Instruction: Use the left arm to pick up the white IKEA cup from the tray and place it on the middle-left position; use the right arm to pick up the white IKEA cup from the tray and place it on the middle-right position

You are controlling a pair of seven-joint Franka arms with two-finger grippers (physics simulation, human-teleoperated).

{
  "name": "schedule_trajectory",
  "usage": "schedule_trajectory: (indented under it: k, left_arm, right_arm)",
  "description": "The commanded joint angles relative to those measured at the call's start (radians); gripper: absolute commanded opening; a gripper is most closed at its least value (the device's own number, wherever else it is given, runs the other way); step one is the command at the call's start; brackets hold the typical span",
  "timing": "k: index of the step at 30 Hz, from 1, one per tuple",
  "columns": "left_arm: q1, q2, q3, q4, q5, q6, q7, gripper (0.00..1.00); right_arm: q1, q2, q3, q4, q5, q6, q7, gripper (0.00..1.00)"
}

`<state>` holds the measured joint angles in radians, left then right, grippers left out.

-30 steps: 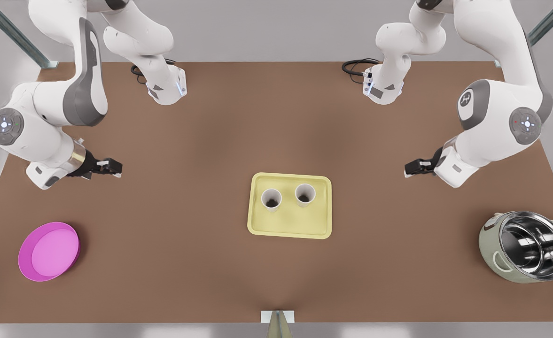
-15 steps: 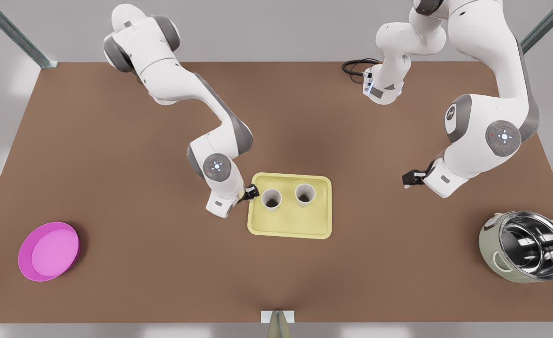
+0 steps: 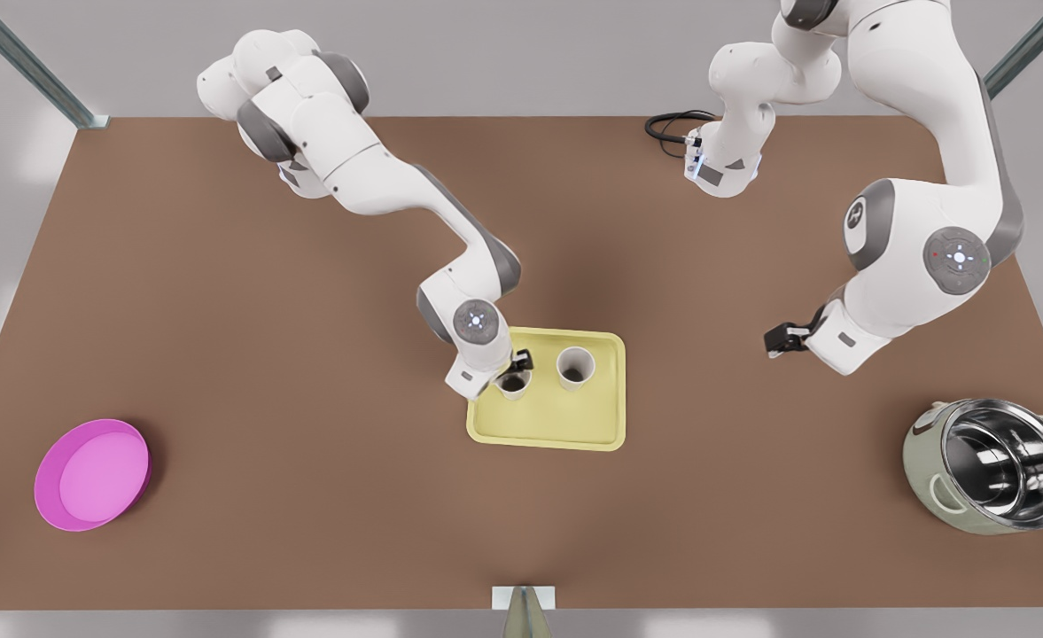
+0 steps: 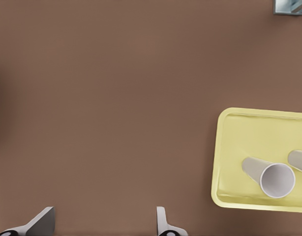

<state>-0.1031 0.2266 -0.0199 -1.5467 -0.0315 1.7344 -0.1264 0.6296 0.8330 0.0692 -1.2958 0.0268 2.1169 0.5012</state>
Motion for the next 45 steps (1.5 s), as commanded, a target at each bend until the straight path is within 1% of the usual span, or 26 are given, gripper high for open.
schedule_trajectory:
  k: [1,3,4,5,6,7,12,14,15,16,18,21,22,25,28,29,30,31,34,35,37,39,42,44,45]
  left_arm:
    - [-0.003,-0.001,0.0,-0.001,0.001,0.001,0.01,1.0]
    - [-0.001,-0.001,0.0,-0.001,0.001,0.001,0.01,1.0]
    - [-0.001,-0.001,0.0,-0.001,0.001,0.001,0.01,1.0]
    - [-0.001,-0.001,0.0,-0.001,0.001,0.001,0.01,1.0]
    - [-0.001,-0.001,0.0,-0.001,0.001,0.001,0.01,1.0]
    - [-0.001,-0.001,0.0,-0.001,0.001,0.001,0.01,1.0]
    - [-0.001,-0.001,0.0,-0.001,0.001,0.001,0.01,1.0]
    - [-0.001,-0.001,0.0,-0.001,0.001,0.001,0.01,1.0]
    - [-0.001,-0.001,0.0,-0.001,0.001,0.001,0.01,1.0]
    - [-0.001,-0.001,0.0,-0.001,0.001,0.001,0.01,1.0]
    - [-0.001,-0.001,0.0,-0.001,0.001,-0.001,0.01,1.0]
    - [-0.001,-0.003,0.0,0.0,0.001,-0.003,0.01,1.0]
    - [-0.001,-0.003,0.0,0.0,0.001,-0.004,0.01,1.0]
    - [-0.004,-0.015,-0.003,-0.001,0.001,-0.01,0.01,1.0]
    - [-0.006,-0.021,-0.003,0.002,0.001,-0.013,0.01,1.0]
    - [-0.006,-0.019,-0.003,0.005,0.001,-0.013,0.01,1.0]
    - [-0.023,-0.016,-0.012,0.007,-0.001,-0.012,0.001,1.0]
    - [-0.082,-0.013,-0.014,0.007,0.002,-0.009,-0.05,1.0]
    - [-0.136,-0.001,-0.018,0.007,-0.001,-0.001,-0.125,1.0]
    - [-0.15,0.004,-0.018,0.008,-0.013,0.0,-0.174,1.0]
    - [-0.251,0.031,-0.018,0.008,-0.002,0.004,-0.274,1.0]
    - [-0.294,0.059,-0.018,0.008,-0.013,0.059,-0.406,1.0]
    - [-0.339,0.1,-0.018,0.013,-0.008,0.085,-0.473,1.0]
    - [-0.34,0.137,-0.017,0.014,-0.005,0.148,-0.499,1.0]
    - [-0.349,0.158,-0.018,0.013,-0.005,0.189,-0.51,1.0]
  right_arm:
    - [-0.001,-0.002,0.0,-0.016,0.001,0.011,0.184,1.0]
    - [0.001,-0.002,0.001,-0.02,-0.001,0.011,0.189,1.0]
    - [0.001,-0.002,0.0,-0.02,-0.004,0.012,0.192,0.96]
    - [0.001,0.0,0.0,-0.019,-0.005,0.012,0.192,0.72]
    - [0.001,0.0,0.0,-0.019,-0.005,0.012,0.192,0.57]
    - [0.001,0.0,0.0,-0.02,-0.005,0.012,0.192,0.51]
    - [-0.002,0.014,-0.003,-0.02,-0.004,0.012,0.192,0.5]
    - [-0.005,0.014,-0.005,-0.02,-0.004,0.012,0.194,0.43]
    - [-0.007,0.014,-0.006,-0.02,-0.002,0.012,0.194,0.35]
    - [-0.014,0.014,-0.006,-0.019,-0.001,0.012,0.195,0.24]
    - [-0.027,0.009,-0.008,-0.017,0.004,0.011,0.197,0.18]
    - [-0.059,-0.035,-0.006,-0.016,0.008,-0.009,0.198,0.16]
    - [-0.07,-0.064,-0.006,-0.016,0.062,-0.041,0.195,0.15]
    - [-0.14,-0.184,-0.005,-0.017,0.102,-0.193,0.158,0.15]
    - [-0.301,-0.189,-0.006,-0.02,0.088,-0.245,-0.062,0.14]
    - [-0.375,-0.187,-0.008,-0.022,0.085,-0.261,-0.188,0.14]
    - [-0.444,-0.184,-0.008,-0.028,0.085,-0.264,-0.301,0.14]
    - [-0.485,-0.184,-0.014,-0.03,0.085,-0.267,-0.39,0.14]
    - [-0.599,-0.173,-0.022,-0.03,0.084,-0.273,-0.608,0.14]
    - [-0.628,-0.17,-0.022,-0.028,0.013,-0.275,-0.67,0.14]
    - [-0.669,-0.152,-0.022,-0.026,-0.051,-0.265,-0.759,0.14]
    - [-0.695,-0.115,-0.031,-0.026,-0.086,-0.249,-0.834,0.14]
    - [-0.717,-0.068,-0.035,-0.026,-0.11,-0.17,-0.9,0.14]
    - [-0.726,-0.063,-0.037,-0.026,-0.108,-0.091,-0.911,0.14]
    - [-0.734,-0.063,-0.037,-0.028,-0.1,-0.087,-0.918,0.14]
